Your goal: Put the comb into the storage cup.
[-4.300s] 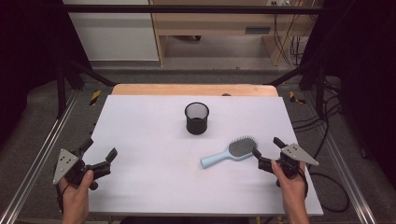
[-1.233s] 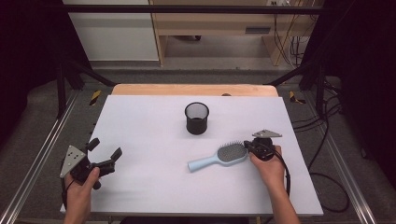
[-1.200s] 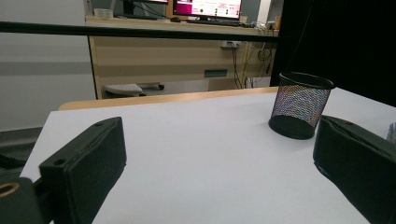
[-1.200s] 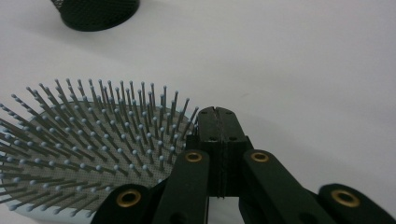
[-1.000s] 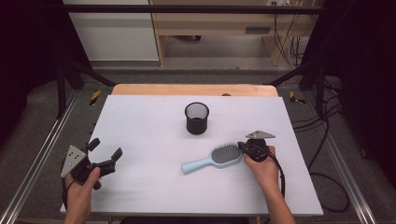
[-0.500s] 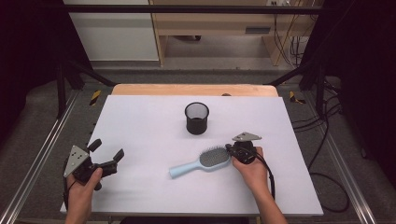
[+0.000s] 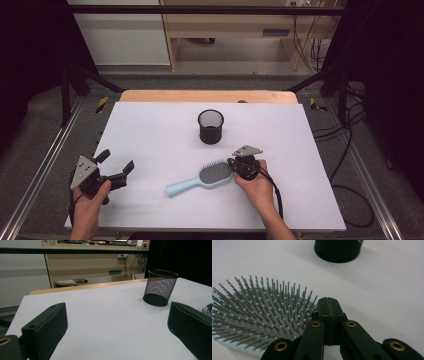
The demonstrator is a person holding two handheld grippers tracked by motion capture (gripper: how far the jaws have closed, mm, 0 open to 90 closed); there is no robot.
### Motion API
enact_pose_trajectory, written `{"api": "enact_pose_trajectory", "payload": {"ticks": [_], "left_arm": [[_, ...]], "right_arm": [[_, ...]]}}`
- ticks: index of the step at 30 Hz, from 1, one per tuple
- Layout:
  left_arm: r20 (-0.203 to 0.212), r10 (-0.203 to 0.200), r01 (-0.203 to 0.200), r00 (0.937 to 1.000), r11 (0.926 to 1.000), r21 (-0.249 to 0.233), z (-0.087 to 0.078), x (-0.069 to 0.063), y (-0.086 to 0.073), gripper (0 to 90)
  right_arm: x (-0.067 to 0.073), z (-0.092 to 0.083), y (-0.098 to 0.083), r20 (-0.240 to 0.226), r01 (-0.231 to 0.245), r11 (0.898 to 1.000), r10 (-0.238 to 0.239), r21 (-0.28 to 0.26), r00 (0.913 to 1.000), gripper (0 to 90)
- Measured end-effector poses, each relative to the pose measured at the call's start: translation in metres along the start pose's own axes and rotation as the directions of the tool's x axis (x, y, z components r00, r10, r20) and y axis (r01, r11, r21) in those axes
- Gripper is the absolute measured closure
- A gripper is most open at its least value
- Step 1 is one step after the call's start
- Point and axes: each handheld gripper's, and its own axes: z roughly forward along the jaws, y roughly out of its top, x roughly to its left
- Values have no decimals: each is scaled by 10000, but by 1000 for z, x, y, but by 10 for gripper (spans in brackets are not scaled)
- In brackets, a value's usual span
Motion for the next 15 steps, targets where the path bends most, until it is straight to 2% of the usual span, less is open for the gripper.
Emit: {"api": "enact_pose_trajectory", "payload": {"ticks": [9, 15], "left_arm": [[25, 0, 0, 10000, 10000, 39, 0, 0, 0, 29], [45, 3, -3, 10000, 10000, 66, 0, -1, 0, 29]], "right_arm": [[28, 9, 6, -479, 509, 9987, -513, -90, 9975, 900], [40, 13, 8, -659, 714, 9972, -727, -214, 9952, 900]]}}
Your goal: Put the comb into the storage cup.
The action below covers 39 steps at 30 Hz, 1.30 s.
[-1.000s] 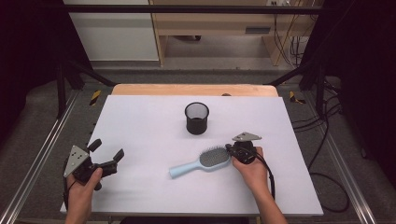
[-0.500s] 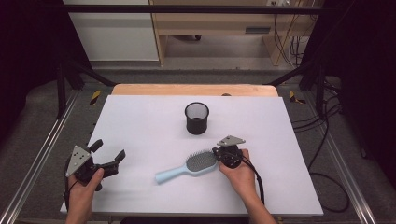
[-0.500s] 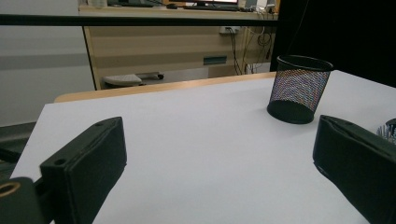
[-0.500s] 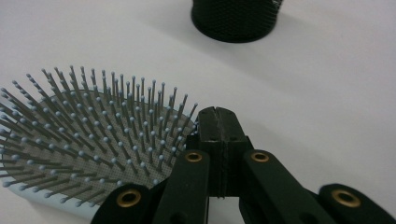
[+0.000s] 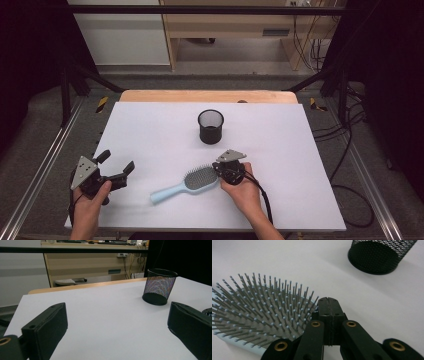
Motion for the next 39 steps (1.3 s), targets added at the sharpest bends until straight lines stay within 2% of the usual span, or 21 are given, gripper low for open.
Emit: {"api": "enact_pose_trajectory", "payload": {"ticks": [8, 21, 30, 39], "left_arm": [[45, 28, -28, 10000, 10000, 49, 0, -1, 0, 29], [121, 57, -58, 9999, 9999, 111, 0, -1, -1, 29], [183, 55, -57, 9998, 9999, 156, -1, 0, 0, 29], [279, 105, -112, 9996, 9996, 254, -2, 0, -1, 29]], "right_arm": [[8, 4, 2, -231, 182, 9998, -183, -49, 9996, 900], [11, 5, 2, -276, 299, 9995, -302, -80, 9992, 900], [5, 1, -1, -299, 200, 9998, -202, -87, 9993, 900], [-7, -12, -2, -91, -150, 9991, 146, -404, 9999, 900]]}}
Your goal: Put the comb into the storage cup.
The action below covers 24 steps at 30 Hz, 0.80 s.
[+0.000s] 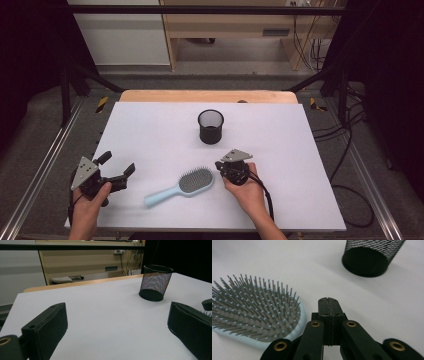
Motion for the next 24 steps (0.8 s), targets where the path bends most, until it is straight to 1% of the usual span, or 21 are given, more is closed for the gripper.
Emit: {"api": "enact_pose_trajectory", "payload": {"ticks": [4, 5, 9, 10, 12, 14, 15, 16, 17, 18, 20, 23, 24], "left_arm": [[98, 93, -94, 9999, 9999, 75, 0, -1, 0, 29], [147, 168, -170, 9998, 9997, 147, 0, -2, 0, 29], [273, 215, -222, 9994, 9994, 251, 1, -3, -1, 28], [342, 261, -272, 9991, 9992, 309, 2, -5, -1, 28], [365, 290, -303, 9989, 9990, 338, 2, -5, -1, 28], [472, 300, -320, 9984, 9986, 409, 3, -7, -1, 27], [580, 302, -331, 9979, 9982, 494, 4, -8, -1, 27], [580, 302, -331, 9979, 9982, 494, 4, -8, -1, 27], [656, 313, -351, 9974, 9977, 573, 4, -9, -1, 27], [715, 308, -352, 9970, 9974, 621, 5, -10, -1, 27], [883, 294, -363, 9957, 9964, 771, 6, -11, -1, 26], [1096, 284, -381, 9936, 9954, 874, 6, -12, -1, 26], [1096, 284, -381, 9936, 9954, 874, 6, -12, -1, 26]], "right_arm": [[-10, -12, 0, 161, -270, 9991, 276, -323, 9995, 900], [-12, -15, 0, 191, -321, 9987, 329, -395, 9993, 896], [-23, -26, -3, 357, -548, 9965, 571, -639, 9977, 853], [-26, -29, -4, 404, -615, 9959, 642, -663, 9971, 834], [-31, -34, -6, 552, -677, 9951, 717, -718, 9959, 763], [-38, -43, -9, 675, -790, 9934, 847, -836, 9941, 721], [-41, -46, -10, 779, -814, 9928, 883, -882, 9930, 671], [-41, -46, -10, 779, -814, 9928, 883, -882, 9930, 671], [-47, -54, -14, 973, -940, 9900, 1044, -1056, 9898, 545], [-49, -58, -16, 1029, -988, 9889, 1103, -1108, 9886, 512], [-55, -65, -20, 1138, -1063, 9861, 1210, -1277, 9861, 382], [-62, -71, -27, 1259, -1110, 9818, 1309, -1540, 9834, 245], [-62, -71, -27, 1259, -1110, 9818, 1309, -1540, 9834, 245]]}}
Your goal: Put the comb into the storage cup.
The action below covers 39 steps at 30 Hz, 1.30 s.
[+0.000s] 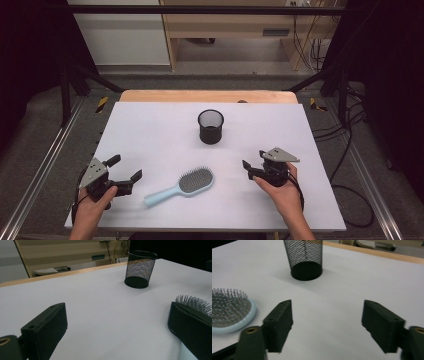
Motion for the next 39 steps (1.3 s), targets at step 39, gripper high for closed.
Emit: {"api": "enact_pose_trajectory", "payload": {"ticks": [39], "left_arm": [[3364, 1137, -1967, 9348, 9545, 2240, 52, -62, 21, 39]], "right_arm": [[-25, -8, -11, 837, -501, 9982, 528, -339, 9951, 70]]}}
